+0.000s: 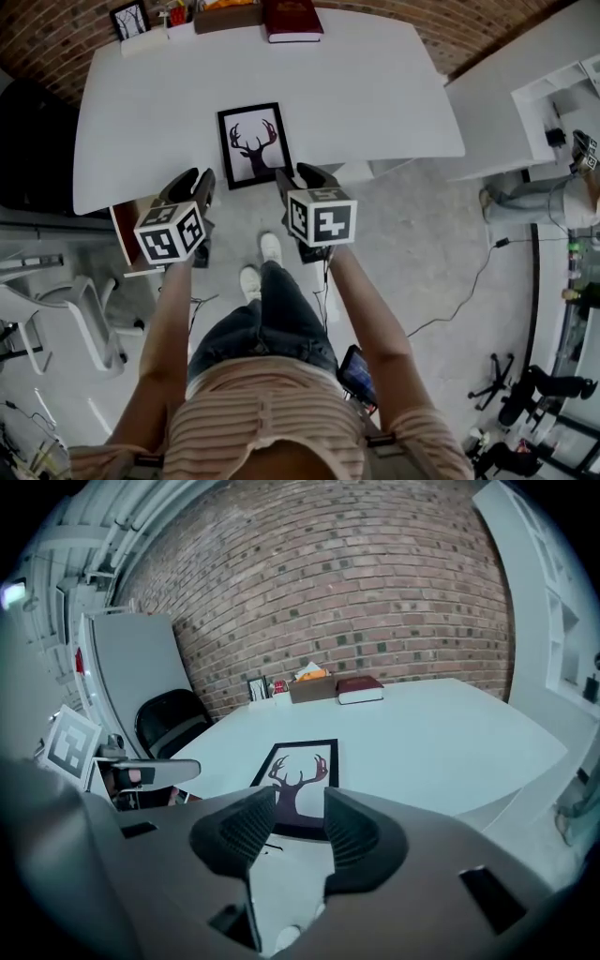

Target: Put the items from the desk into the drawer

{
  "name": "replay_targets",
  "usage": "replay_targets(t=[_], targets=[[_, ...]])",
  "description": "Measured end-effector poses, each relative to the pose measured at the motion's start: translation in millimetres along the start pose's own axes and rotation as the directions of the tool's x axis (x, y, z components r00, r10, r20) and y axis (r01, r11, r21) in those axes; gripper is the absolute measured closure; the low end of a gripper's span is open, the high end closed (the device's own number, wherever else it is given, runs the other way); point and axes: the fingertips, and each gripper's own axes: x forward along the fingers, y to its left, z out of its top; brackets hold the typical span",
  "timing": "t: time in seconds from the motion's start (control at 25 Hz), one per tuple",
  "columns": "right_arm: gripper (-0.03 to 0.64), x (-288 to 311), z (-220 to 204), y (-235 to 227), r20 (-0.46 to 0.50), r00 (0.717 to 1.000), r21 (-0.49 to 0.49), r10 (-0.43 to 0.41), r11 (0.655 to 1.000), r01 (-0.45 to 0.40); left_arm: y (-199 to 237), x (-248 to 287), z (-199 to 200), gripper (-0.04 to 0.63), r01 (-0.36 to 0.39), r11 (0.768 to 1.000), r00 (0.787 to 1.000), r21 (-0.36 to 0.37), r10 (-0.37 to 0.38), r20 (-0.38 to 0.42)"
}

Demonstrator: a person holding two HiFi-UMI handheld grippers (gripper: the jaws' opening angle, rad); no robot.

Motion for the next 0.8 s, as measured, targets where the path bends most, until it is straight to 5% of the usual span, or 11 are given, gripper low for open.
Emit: replay_targets(t=[0.8], targets=[[0.436, 116.9, 7.0, -63.9, -0.302, 0.953, -0.006, 0.03, 0.999, -0.033, 28.3, 113.0, -17.6, 0.443, -0.099, 0.975, 0.973, -0.198, 0.053, -0.225]])
